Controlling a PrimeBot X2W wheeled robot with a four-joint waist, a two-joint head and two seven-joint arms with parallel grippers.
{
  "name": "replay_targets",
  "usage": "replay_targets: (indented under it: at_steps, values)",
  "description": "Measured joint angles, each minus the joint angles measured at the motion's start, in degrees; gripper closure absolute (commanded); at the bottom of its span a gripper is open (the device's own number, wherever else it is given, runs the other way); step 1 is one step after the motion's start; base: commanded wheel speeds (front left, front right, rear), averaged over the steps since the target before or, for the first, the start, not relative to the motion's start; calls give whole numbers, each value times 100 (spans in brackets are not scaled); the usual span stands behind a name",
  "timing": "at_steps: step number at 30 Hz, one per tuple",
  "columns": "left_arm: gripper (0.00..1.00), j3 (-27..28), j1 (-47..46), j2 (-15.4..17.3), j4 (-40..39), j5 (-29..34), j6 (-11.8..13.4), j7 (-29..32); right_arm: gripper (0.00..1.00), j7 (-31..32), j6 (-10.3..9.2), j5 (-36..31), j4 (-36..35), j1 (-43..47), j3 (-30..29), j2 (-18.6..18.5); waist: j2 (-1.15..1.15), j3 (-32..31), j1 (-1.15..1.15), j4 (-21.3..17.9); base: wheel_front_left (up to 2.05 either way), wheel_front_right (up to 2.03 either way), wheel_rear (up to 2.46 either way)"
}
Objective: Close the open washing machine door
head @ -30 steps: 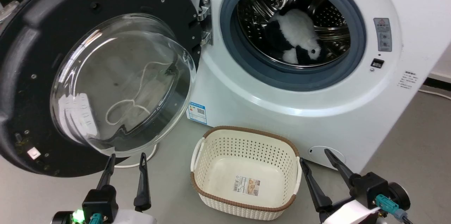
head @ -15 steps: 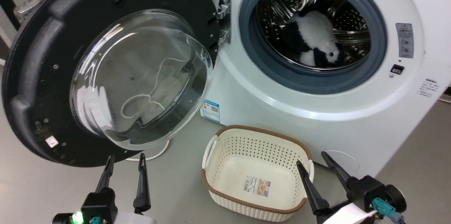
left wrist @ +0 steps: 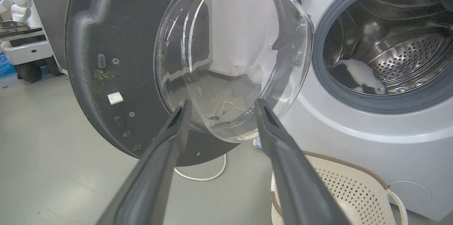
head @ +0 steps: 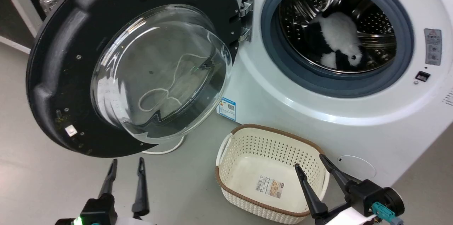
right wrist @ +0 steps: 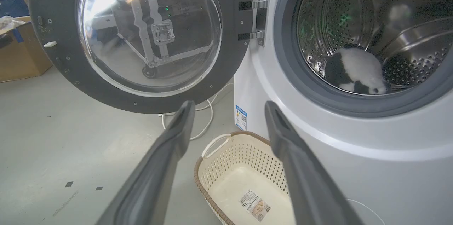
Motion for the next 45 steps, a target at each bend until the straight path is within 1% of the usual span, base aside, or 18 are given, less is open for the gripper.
replay_targets:
  at_steps: [1,6,11,13,15,19,22,25,29,32,33,36,38,40,45]
  values:
    - [100,-2,0,0,-1,-40,-4,-30,0,-27,0,0,7,0,7,0,0,5,0,23,0,0,0]
    - [100,60,-2,-8,-104,-234,-38,-97,0,-92,0,0,27,0,14,0,0,36,0,139,0,0,0]
    - [100,349,-99,-10,-445,-566,-115,-149,0,-147,0,0,34,1,16,-2,0,123,0,254,0,0,0]
    - [100,501,-226,-11,-622,-691,-207,-178,0,-171,0,-1,34,2,7,-4,0,178,0,300,0,0,0]
    - [100,747,-401,-13,-792,-1014,-283,-198,0,-190,0,-1,34,1,29,-18,0,265,0,322,0,0,0]
    - [100,1363,-921,33,-895,-1984,-450,-193,0,-223,1,-1,37,-19,103,-100,0,462,1,327,0,0,0]
    - [100,1942,-1502,236,-806,-2858,-455,230,0,-218,1,-1,13,-118,144,-185,0,612,1,276,0,0,0]
    - [100,2397,-2118,587,-378,-3602,-355,879,0,-202,1,0,-31,-234,166,-290,0,762,1,200,0,0,0]
    - [100,2934,-2787,1057,578,-4368,55,1784,0,-162,1,10,-59,-348,226,-385,0,934,2,63,0,0,0]
    - [100,3145,-3143,1429,1193,-4711,176,2288,0,-160,1,37,-60,-416,277,-431,0,1034,1,-59,0,0,0]
    - [100,3290,-3370,1568,1547,-5044,233,2619,0,-160,1,57,-59,-431,287,-452,0,1096,1,-130,0,0,0]
    - [100,3535,-3682,1635,2078,-5623,354,3169,0,-160,1,60,-53,-455,299,-502,0,1161,1,-218,0,0,0]
    - [100,3595,-3766,1666,2329,-5943,364,3573,0,-160,1,65,-40,-466,309,-530,0,1183,1,-270,0,0,0]
    - [100,3722,-3787,1742,2488,-6151,335,3777,0,-160,0,81,-25,-476,307,-545,0,1196,1,-316,0,0,0]
    - [100,3838,-3770,1881,2684,-6534,57,4315,0,-163,1,102,8,-488,309,-548,0,1158,0,-394,0,0,0]
